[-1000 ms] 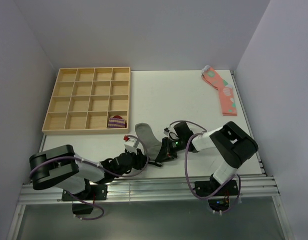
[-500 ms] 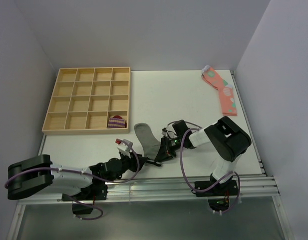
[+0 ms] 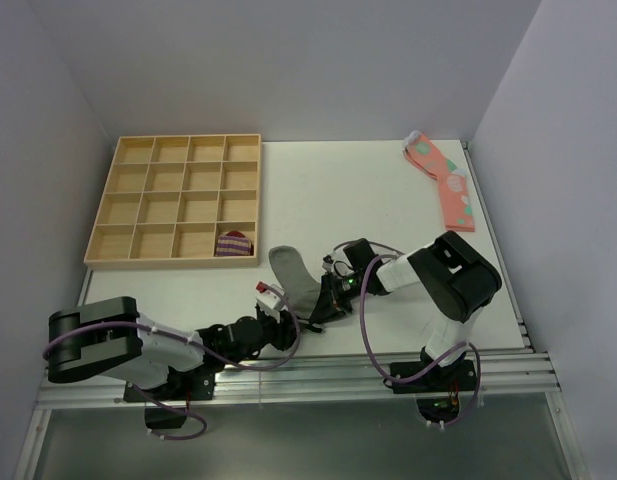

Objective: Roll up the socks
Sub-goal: Roll the sock at the center of the board.

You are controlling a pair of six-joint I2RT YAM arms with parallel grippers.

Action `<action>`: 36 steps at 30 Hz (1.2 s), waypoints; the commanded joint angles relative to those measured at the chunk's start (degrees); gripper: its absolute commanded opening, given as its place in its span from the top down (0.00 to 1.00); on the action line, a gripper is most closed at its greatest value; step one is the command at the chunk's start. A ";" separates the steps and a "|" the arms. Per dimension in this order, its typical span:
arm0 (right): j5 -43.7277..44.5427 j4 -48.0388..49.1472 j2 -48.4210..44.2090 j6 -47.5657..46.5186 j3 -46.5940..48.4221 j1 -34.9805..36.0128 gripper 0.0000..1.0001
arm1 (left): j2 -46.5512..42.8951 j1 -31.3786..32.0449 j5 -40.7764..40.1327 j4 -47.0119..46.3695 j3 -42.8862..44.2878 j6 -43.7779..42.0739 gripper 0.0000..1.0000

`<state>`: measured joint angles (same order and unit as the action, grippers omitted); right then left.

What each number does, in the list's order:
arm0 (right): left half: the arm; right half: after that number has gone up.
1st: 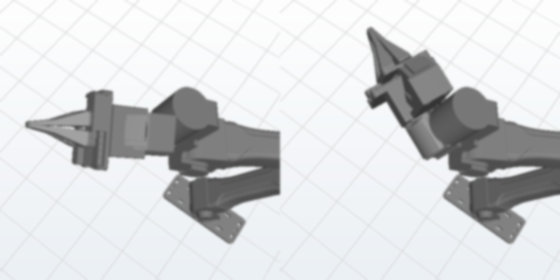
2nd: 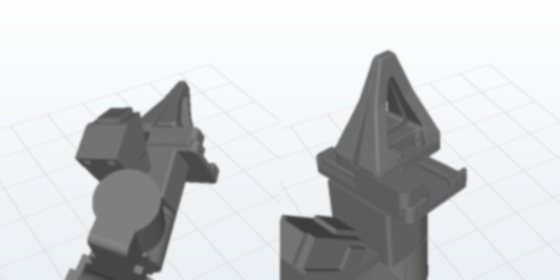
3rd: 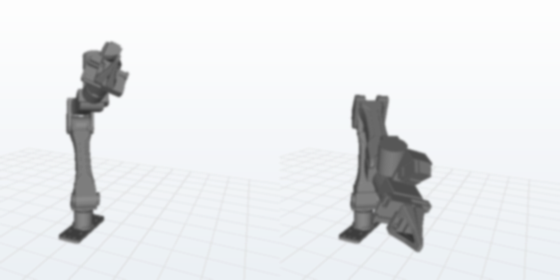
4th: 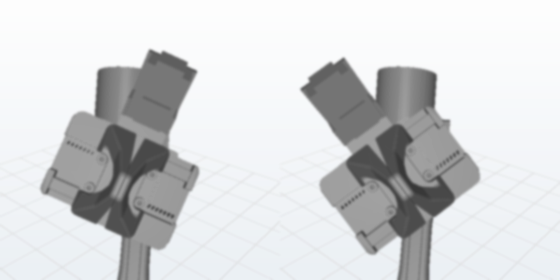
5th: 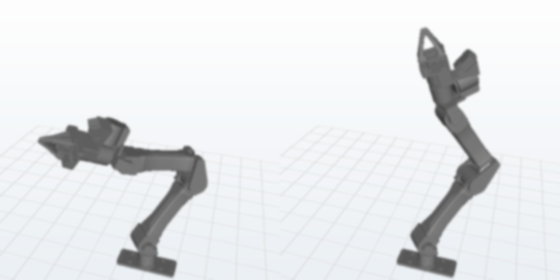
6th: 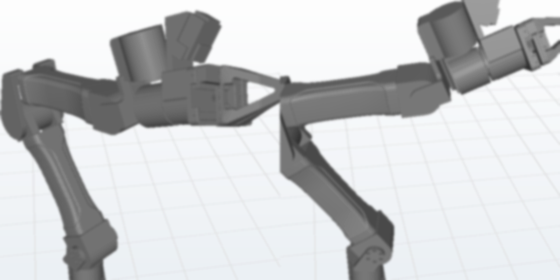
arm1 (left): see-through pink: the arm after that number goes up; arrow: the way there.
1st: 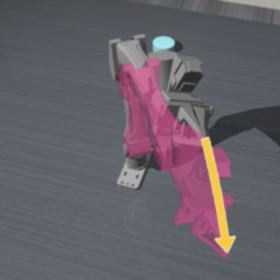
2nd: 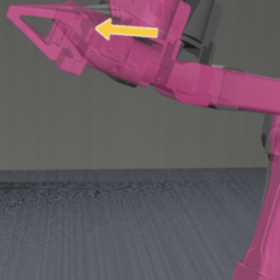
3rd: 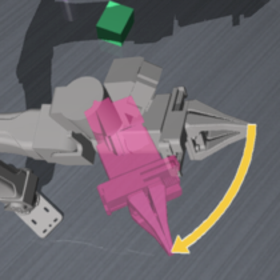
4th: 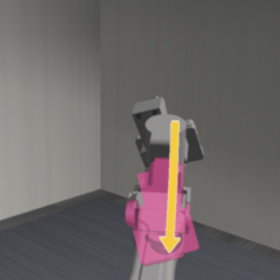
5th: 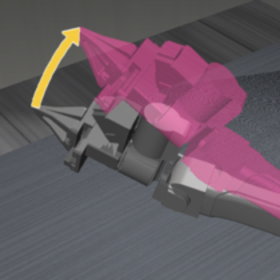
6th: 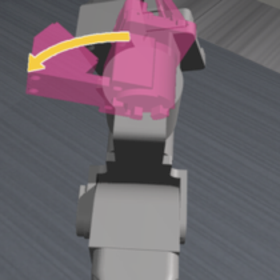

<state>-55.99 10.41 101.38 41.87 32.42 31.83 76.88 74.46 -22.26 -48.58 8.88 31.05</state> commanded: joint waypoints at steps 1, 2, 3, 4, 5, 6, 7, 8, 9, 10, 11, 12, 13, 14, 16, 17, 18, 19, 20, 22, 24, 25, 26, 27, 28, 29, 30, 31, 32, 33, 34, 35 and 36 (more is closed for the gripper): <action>5.89 -6.63 1.98 -1.17 0.53 -0.28 0.81 | 1.60 0.51 0.56 -1.88 2.54 -2.31 0.57; 5.89 -6.81 1.89 -1.26 0.62 -0.46 0.80 | 2.21 0.52 -0.06 -1.44 2.98 -2.48 0.57; 5.98 -7.51 1.80 -1.35 0.80 -0.46 0.81 | 2.48 0.60 -0.32 -1.08 2.98 -2.48 0.57; 5.98 -7.86 1.63 -1.87 0.97 -0.54 0.81 | 2.57 0.60 -0.94 -0.99 2.89 -2.14 0.57; 5.98 -8.04 1.54 -1.88 1.06 -0.63 0.81 | 2.75 0.69 -1.55 -0.82 2.54 -2.04 0.57; 5.98 -8.39 1.54 -2.05 1.15 -0.63 0.80 | 2.83 0.86 -2.08 -1.08 2.37 -2.04 0.57; 5.89 -8.57 1.45 -2.23 1.24 -0.72 0.81 | 2.84 0.95 -2.52 -0.99 2.37 -1.78 0.57; 5.80 -8.74 1.54 -2.49 1.24 -0.81 0.81 | 3.10 0.95 -3.05 -0.56 2.54 -1.78 0.58; 5.71 -8.92 1.54 -2.49 1.24 -0.90 0.80 | 3.19 1.04 -3.66 -0.38 2.54 -1.87 0.58; 5.63 -9.01 1.54 -2.67 1.32 -0.98 0.81 | 3.53 1.04 -3.84 -0.03 2.71 -2.04 0.59; 5.63 -9.10 1.54 -2.84 1.33 -0.99 0.80 | 4.23 1.13 -4.02 0.06 2.98 -2.04 0.59; 5.54 -9.18 1.62 -2.93 1.33 -1.16 0.81 | 4.59 1.22 -4.10 -0.03 3.07 -2.04 0.59; 5.28 -9.27 1.45 -3.11 1.41 -1.16 0.81 | 5.11 1.22 -4.02 -0.20 3.24 -2.04 0.59; 5.27 -9.36 1.45 -3.28 1.41 -1.25 0.81 | 5.99 1.22 -4.11 -0.20 3.42 -1.96 0.59; 5.27 -9.97 1.27 -3.72 1.59 -1.51 0.80 | 6.87 1.48 -4.46 -0.03 3.77 -1.87 0.60; 5.19 -9.98 1.27 -3.90 1.59 -1.60 0.80 | 7.40 1.57 -4.37 -0.37 3.60 -1.78 0.60; 5.19 -9.98 1.27 -3.99 1.76 -1.69 0.81 | 7.41 1.74 -4.46 -0.38 3.60 -1.61 0.60; 5.27 -9.98 1.27 -4.42 1.85 -1.95 0.81 | 7.49 1.75 -4.54 -0.64 3.51 -1.43 0.60; 5.10 -11.11 1.27 -4.43 1.85 -2.04 0.81 | 7.41 1.83 -4.55 -0.82 3.25 -1.34 0.61; 5.10 -11.29 1.45 -4.69 1.94 -2.48 0.81 | 7.41 1.83 -4.72 -0.55 3.07 -0.99 0.62; 4.92 -11.29 1.62 -4.69 2.03 -2.57 0.81 | 7.41 1.92 -4.81 -0.38 2.98 -0.55 0.64; 4.92 -11.38 1.62 -4.78 2.12 -2.65 0.81 | 7.58 1.92 -4.90 -0.20 2.98 -0.46 0.68; 4.92 -11.29 1.62 -4.86 2.12 -2.65 0.81 | 7.93 1.83 -4.72 -0.12 3.07 -0.29 0.69; 4.92 -11.29 1.54 -4.78 2.12 -2.65 0.81 | 8.19 1.92 -4.81 0.06 3.16 0.06 0.71; 5.10 -11.29 1.54 -4.86 2.12 -2.65 0.81 | 8.46 1.92 -4.81 0.15 3.24 0.15 0.75; 5.01 -11.12 1.54 -4.78 2.12 -2.74 0.81 | 9.16 1.92 -4.37 -0.11 3.33 0.33 0.78; 5.01 -11.03 1.54 -4.60 2.03 -2.66 0.80 | 9.42 1.92 -4.20 -0.29 3.24 0.42 0.80; 5.01 -10.94 1.45 -4.60 2.03 -2.74 0.80 | 10.12 1.83 -3.93 -0.46 3.42 0.68 0.84; 5.10 -10.86 1.36 -4.60 1.94 -2.74 0.80 | 10.48 1.92 -3.50 -0.64 3.42 0.77 0.86; 5.10 -10.77 1.10 -4.60 1.77 -2.74 0.80 | 10.74 1.92 -3.06 -0.82 3.33 1.03 0.88; 5.27 -10.77 1.01 -4.60 1.68 -2.66 0.80 | 11.35 1.92 -2.79 -1.25 3.24 1.29 0.94; 5.45 -10.85 0.84 -4.60 1.59 -2.74 0.80 | 11.62 1.92 -2.44 -1.60 2.98 1.47 0.95; 5.36 -10.68 0.49 -4.25 1.15 -2.74 0.80 | 11.62 1.92 -2.17 -1.96 2.89 1.56 0.97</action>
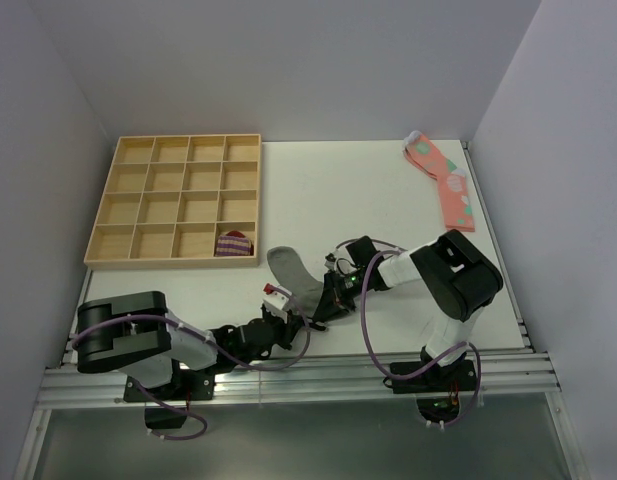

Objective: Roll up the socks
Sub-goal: Roll the sock at the center of the board.

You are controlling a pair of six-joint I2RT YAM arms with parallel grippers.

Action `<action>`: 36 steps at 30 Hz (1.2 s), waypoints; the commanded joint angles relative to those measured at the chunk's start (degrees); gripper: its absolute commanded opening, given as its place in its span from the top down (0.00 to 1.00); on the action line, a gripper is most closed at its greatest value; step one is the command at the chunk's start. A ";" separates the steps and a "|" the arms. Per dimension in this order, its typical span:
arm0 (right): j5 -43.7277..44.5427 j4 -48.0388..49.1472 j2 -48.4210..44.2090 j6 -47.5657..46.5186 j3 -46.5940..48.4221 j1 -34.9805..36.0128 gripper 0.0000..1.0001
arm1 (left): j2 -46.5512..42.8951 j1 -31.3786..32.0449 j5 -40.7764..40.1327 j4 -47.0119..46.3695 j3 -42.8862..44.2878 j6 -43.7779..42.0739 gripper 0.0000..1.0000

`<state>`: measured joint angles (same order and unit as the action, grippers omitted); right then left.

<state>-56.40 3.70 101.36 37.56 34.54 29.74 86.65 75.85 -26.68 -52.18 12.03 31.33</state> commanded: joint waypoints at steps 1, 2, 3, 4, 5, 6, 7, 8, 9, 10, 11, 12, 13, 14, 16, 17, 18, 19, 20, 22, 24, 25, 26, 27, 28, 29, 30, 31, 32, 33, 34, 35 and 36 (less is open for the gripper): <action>6.12 -3.97 0.16 -0.03 -1.06 -0.64 0.80 | 1.94 0.44 2.59 1.56 -0.34 1.62 1.00; 6.65 -4.06 -0.20 -0.29 -1.06 -0.56 0.79 | 2.12 0.52 2.94 1.47 -0.43 1.80 1.00; 7.09 -4.32 -1.07 -0.47 -1.32 -0.64 0.78 | 2.12 0.52 3.21 1.64 -0.43 1.98 1.00; 7.44 -4.58 -1.69 -0.73 -1.32 -0.56 0.77 | 1.94 0.44 3.64 2.08 -0.26 2.07 1.00; 9.27 -5.71 -2.39 -1.08 -1.32 -0.56 0.76 | 1.94 0.43 4.00 3.22 0.18 2.24 1.00; 10.34 -6.25 -3.88 -1.87 -1.24 -0.56 0.75 | 1.85 0.52 4.17 4.10 0.45 3.11 1.00; 11.22 -6.51 -4.85 -2.23 -1.32 -0.56 0.74 | 1.85 0.44 4.44 4.98 1.06 3.73 1.00; 13.75 -7.56 -5.90 -2.58 -1.32 -0.47 0.73 | 1.85 0.43 4.88 6.12 1.32 4.35 1.00; 15.08 -8.18 -7.74 -3.28 -1.24 -0.56 0.70 | 1.85 0.35 5.58 6.91 1.33 5.48 1.00; 15.96 -7.93 -8.80 -3.37 -1.50 -0.56 0.69 | 1.42 0.43 6.19 7.09 0.98 6.36 1.00; 17.02 -7.14 -9.77 -3.37 -2.11 -0.47 0.68 | 1.33 0.43 6.98 7.97 0.89 7.50 1.00; 18.16 -7.13 -11.69 -3.55 -2.20 -0.56 0.66 | 0.98 0.43 7.77 8.50 0.71 9.08 1.00; 19.21 -6.96 -12.76 -3.90 -2.46 -0.56 0.66 | 0.45 0.43 8.30 9.20 0.45 10.14 1.00; 20.18 -6.43 -13.72 -4.07 -2.90 -0.38 0.65 | 0.27 0.43 8.92 10.25 0.45 11.11 1.00; 23.08 -6.25 -16.54 -4.60 -3.34 -0.03 0.64 | -0.25 0.35 9.88 12.53 0.45 12.96 1.00; 23.70 -5.47 -17.42 -4.78 -3.87 -0.12 0.63 | -0.43 0.26 10.24 13.41 0.62 13.66 1.00; 24.92 -5.03 -19.08 -4.95 -4.22 0.06 0.63 | -0.61 0.00 11.20 14.38 0.71 14.89 1.00; 25.55 -4.68 -19.88 -5.04 -4.57 0.06 0.63 | -0.95 -0.27 11.99 15.78 0.80 15.42 1.00; 26.07 -3.98 -20.76 -5.04 -5.18 0.15 0.63 | -0.96 -0.88 12.52 16.93 1.06 16.03 1.00; 28.18 -3.97 -23.39 -5.22 -6.06 0.32 0.62 | -1.05 -1.50 14.72 18.43 1.76 17.44 1.00; 28.63 -0.55 -26.90 -5.22 -8.08 0.67 0.61 | -0.87 -3.07 17.60 21.15 2.82 18.76 1.00; 28.63 0.50 -28.22 -5.30 -9.05 0.85 0.61 | -0.96 -4.04 18.15 22.03 3.17 19.29 1.00; 28.98 2.69 -31.19 -5.48 -10.97 0.94 0.61 | -0.96 -4.57 19.11 24.21 3.52 19.82 1.00; 29.59 3.58 -32.79 -5.57 -11.86 1.63 0.60 | -0.96 -5.27 19.90 25.19 3.87 20.52 1.00; 30.55 4.20 -34.55 -5.66 -12.83 2.16 0.59 | -1.31 -5.89 21.30 26.07 4.22 20.78 1.00; 32.48 5.25 -37.87 -5.83 -14.40 2.78 0.59 | -1.57 -6.85 22.01 28.26 4.40 21.31 1.00; 33.37 5.87 -39.64 -5.92 -15.37 4.00 0.59 | -2.10 -7.56 22.89 29.23 4.66 22.01 1.00; 34.33 6.48 -41.32 -6.01 -16.25 4.80 0.58 | -2.45 -8.35 24.64 30.03 4.49 22.28 1.00; 35.91 8.14 -44.64 -5.83 -18.35 5.59 0.58 | -2.89 -9.83 25.26 30.82 4.49 22.46 1.00; 36.62 9.20 -46.24 -5.83 -19.42 6.38 0.58 | -3.24 -10.54 26.14 32.48 4.40 22.89 1.00; 37.50 10.17 -47.82 -5.83 -20.38 8.21 0.58 | -3.77 -11.33 26.15 33.54 4.66 23.07 0.99; 40.29 11.40 -50.36 -5.40 -22.05 9.28 0.57 | -4.03 -12.47 27.54 34.68 5.01 23.33 0.99; 40.67 12.37 -51.43 -5.39 -22.76 10.24 0.56 | -4.21 -13.01 27.90 36.00 5.19 23.42 1.00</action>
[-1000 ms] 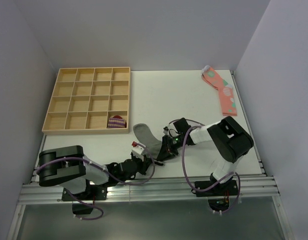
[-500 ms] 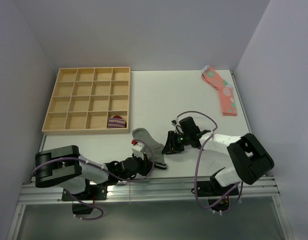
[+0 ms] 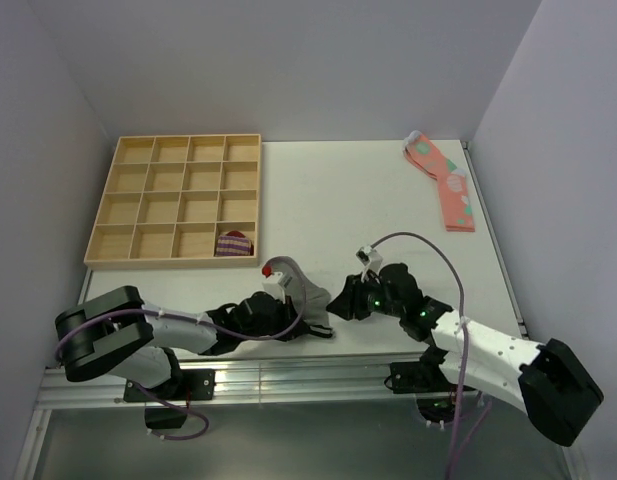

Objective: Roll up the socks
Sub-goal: Roll the sock at the center of the board.

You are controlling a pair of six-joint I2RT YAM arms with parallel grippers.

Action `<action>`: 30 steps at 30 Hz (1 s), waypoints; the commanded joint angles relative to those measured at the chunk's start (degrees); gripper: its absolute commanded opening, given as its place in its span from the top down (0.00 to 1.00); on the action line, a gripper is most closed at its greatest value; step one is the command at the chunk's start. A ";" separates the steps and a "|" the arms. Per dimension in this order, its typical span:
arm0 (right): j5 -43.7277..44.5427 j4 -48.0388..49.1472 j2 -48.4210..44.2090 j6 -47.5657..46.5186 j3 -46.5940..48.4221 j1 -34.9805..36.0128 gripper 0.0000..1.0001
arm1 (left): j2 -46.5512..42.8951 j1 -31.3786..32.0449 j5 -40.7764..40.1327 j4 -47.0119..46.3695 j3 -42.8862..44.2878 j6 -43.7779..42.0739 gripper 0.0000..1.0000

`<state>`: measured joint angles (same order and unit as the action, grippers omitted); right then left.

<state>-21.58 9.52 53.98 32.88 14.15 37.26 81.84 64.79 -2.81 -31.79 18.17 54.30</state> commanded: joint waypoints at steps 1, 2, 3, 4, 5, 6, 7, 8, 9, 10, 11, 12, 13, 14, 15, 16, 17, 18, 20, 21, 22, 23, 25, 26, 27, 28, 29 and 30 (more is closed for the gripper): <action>6.46 7.52 -4.84 -0.72 -2.90 4.65 0.56 | 0.34 -2.48 4.47 15.97 -0.95 0.63 1.00; 7.77 5.79 -5.89 -1.50 -1.95 5.89 0.56 | 0.25 -2.92 6.04 16.14 -0.95 0.80 1.00; 12.22 5.08 -6.25 -1.59 -1.59 7.29 0.55 | 0.16 -3.44 6.76 16.15 -1.12 1.15 1.00; 13.57 4.90 -6.25 -1.86 -1.32 8.96 0.55 | 0.25 -4.40 7.63 15.62 -1.56 1.33 1.00; 13.76 5.68 -5.56 -1.95 -0.89 11.15 0.55 | 0.42 -5.02 8.60 15.45 -1.82 1.51 1.00; 15.07 6.38 -4.94 -1.95 -0.71 12.13 0.55 | 0.68 -5.73 10.35 15.44 -2.00 1.59 1.00; 17.17 6.82 -4.32 -1.86 -0.27 13.44 0.55 | 0.77 -6.78 10.98 16.05 -1.92 1.59 1.00; 19.10 8.05 -2.84 -1.51 -0.18 15.20 0.55 | 0.69 -7.14 11.42 16.75 -1.91 1.33 1.00; 21.12 9.28 -1.95 -1.42 -0.44 18.70 0.55 | 0.34 -7.57 12.29 17.46 -1.91 1.24 1.00; 21.49 10.77 -0.99 -1.33 -0.70 20.21 0.55 | 0.16 -8.36 12.74 18.25 -1.83 1.16 1.00; 23.24 13.31 0.94 -1.16 -1.31 21.53 0.55 | -0.10 -8.72 13.35 19.56 -1.83 0.89 1.00; 24.38 14.20 1.74 -1.24 -1.58 23.98 0.56 | -0.71 -9.33 14.23 20.44 -1.91 0.72 1.00; 26.48 14.99 2.27 -1.24 -1.85 25.14 0.56 | -0.98 -10.12 14.76 21.15 -1.83 0.45 1.00; 27.38 16.92 2.88 -1.50 -2.37 26.19 0.56 | -1.24 -10.65 15.37 22.20 -2.00 0.02 1.00; 28.08 17.72 2.98 -1.59 -2.46 27.94 0.55 | -1.25 -11.18 16.07 21.86 -2.52 0.01 1.00; 28.70 18.16 3.24 -1.94 -2.29 28.57 0.55 | -1.07 -12.57 18.26 21.34 -2.70 0.10 1.00; 30.18 18.08 3.85 -2.47 -1.94 29.18 0.54 | -0.90 -13.20 18.36 22.81 -2.53 0.27 1.00; 30.72 17.64 4.47 -3.00 -1.41 29.71 0.54 | -0.55 -13.55 18.71 22.91 -2.36 0.36 1.00; 32.21 17.03 6.30 -4.57 -0.09 30.86 0.54 | -0.28 -14.52 20.91 22.74 -2.35 0.28 1.00; 32.57 16.94 6.93 -4.93 0.26 31.21 0.54 | 0.07 -14.96 21.09 23.26 -2.27 0.19 1.00; 32.57 17.20 7.54 -5.37 0.70 31.91 0.54 | 0.16 -15.66 21.96 23.44 -2.18 0.10 1.00; 32.83 17.72 8.42 -5.90 0.70 32.18 0.54 | 0.25 -16.01 22.75 23.35 -2.18 0.10 1.00; 33.71 18.69 8.95 -6.51 0.18 32.97 0.53 | 0.60 -17.41 24.60 22.30 -2.44 0.01 1.00; 34.06 19.83 9.13 -7.04 -0.09 33.58 0.53 | 0.77 -17.86 25.30 22.47 -2.53 -0.16 1.00; 34.59 20.53 9.13 -7.22 -0.52 33.93 0.53 | 0.95 -18.30 25.66 22.74 -2.18 -0.34 1.00; 34.68 21.24 8.96 -7.22 -1.23 34.28 0.53 | 1.04 -18.74 25.75 23.43 -1.92 -0.60 1.00; 34.77 22.55 8.78 -7.48 -1.58 34.81 0.52 | 1.12 -18.91 25.92 23.79 -1.83 -0.95 1.00; 34.85 23.00 8.78 -7.57 -1.85 35.08 0.52 | 1.39 -19.09 26.36 24.05 -1.39 -1.21 1.00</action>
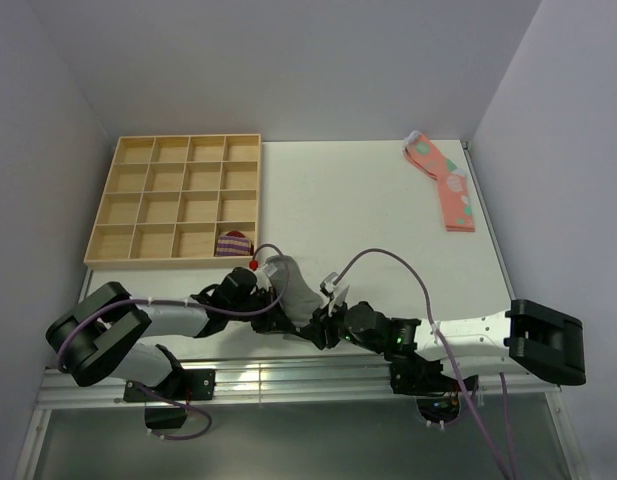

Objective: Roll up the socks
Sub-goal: Roll the sock at the center of the board.

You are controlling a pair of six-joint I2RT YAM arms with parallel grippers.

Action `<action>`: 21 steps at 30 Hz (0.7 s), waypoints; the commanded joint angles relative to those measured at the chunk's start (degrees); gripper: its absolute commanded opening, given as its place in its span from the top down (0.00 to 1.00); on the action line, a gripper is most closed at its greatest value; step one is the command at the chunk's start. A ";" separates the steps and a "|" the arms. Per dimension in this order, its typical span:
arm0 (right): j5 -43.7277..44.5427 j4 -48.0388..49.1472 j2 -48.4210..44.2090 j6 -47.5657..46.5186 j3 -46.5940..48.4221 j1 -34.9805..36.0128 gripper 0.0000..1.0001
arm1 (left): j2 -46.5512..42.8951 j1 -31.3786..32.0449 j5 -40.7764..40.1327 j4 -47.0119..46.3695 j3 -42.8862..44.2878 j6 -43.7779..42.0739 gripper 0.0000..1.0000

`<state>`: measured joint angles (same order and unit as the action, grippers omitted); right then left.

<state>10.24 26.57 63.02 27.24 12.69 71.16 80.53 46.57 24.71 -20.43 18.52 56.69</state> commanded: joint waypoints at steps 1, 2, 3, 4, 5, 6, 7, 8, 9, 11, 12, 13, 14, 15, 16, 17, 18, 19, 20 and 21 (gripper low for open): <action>3.73 6.13 -0.18 -1.93 -0.38 1.44 0.52 | 2.79 -1.21 -0.81 12.78 -1.56 -3.69 1.00; 4.26 6.30 0.17 -2.19 -0.30 1.88 0.51 | 2.79 -1.39 -0.46 12.78 -1.56 -3.69 1.00; 4.78 6.39 0.52 -2.28 -0.12 3.01 0.51 | 2.79 -1.56 0.07 12.95 -1.39 -3.86 1.00; 5.92 6.48 0.87 -2.37 0.14 3.63 0.51 | 2.79 -1.91 0.42 12.95 -1.12 -3.95 1.00; 6.54 6.65 1.92 -2.55 0.14 4.25 0.51 | 2.79 -2.09 0.51 13.30 -1.03 -4.13 1.00; 7.07 6.74 2.36 -2.63 0.32 5.39 0.51 | 2.79 -2.35 0.69 13.65 -0.69 -4.21 1.00; 8.21 7.00 3.41 -2.55 0.32 5.92 0.51 | 2.79 -2.62 0.69 14.01 -0.59 -4.48 1.00; 8.65 7.79 3.86 -2.63 0.23 6.53 0.51 | 2.79 -2.79 1.04 14.10 -0.51 -4.57 1.00; 9.09 8.32 4.38 -2.55 0.23 6.89 0.51 | 2.88 -2.97 1.22 14.10 -0.42 -4.57 1.00; 10.06 9.37 6.23 -2.64 0.14 8.12 0.51 | 3.05 -3.41 1.22 14.62 -0.16 -4.74 1.00; 10.41 9.55 6.93 -2.72 0.23 8.38 0.51 | 3.14 -3.50 1.48 14.28 -0.24 -4.57 1.00; 10.76 9.56 8.50 -2.64 0.67 8.99 0.51 | 3.31 -3.67 1.92 14.27 -0.33 -4.48 1.00; 11.37 9.56 9.39 -2.72 0.85 9.26 0.51 | 3.40 -3.85 1.83 14.36 -0.33 -4.57 1.00; 11.64 9.56 10.27 -2.81 1.20 9.53 0.51 | 3.49 -3.94 1.83 14.36 -0.16 -4.65 1.00; 12.17 9.56 11.93 -2.90 1.81 9.79 0.51 | 3.58 -4.03 2.01 14.10 -0.15 -4.57 0.99; 12.52 9.38 12.82 -3.07 2.25 10.49 0.51 | 3.75 -4.20 2.36 14.01 -0.15 -4.57 1.00; 13.83 9.12 13.61 -3.16 2.69 10.93 0.51 | 4.10 -4.29 2.54 13.84 -0.15 -4.57 1.00; 14.36 8.86 15.36 -3.34 3.65 11.28 0.50 | 4.19 -4.38 2.71 13.66 -0.15 -4.57 1.00; 14.80 8.59 16.16 -3.43 3.92 12.07 0.50 | 4.37 -4.47 2.71 13.66 -0.07 -4.65 1.00; 16.03 8.33 16.95 -3.43 4.36 12.43 0.50 | 4.63 -4.47 2.71 13.74 0.11 -4.65 1.00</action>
<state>21.85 33.80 77.82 24.73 14.63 82.06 82.50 42.48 31.46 -16.21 20.29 56.01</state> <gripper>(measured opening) 0.494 0.046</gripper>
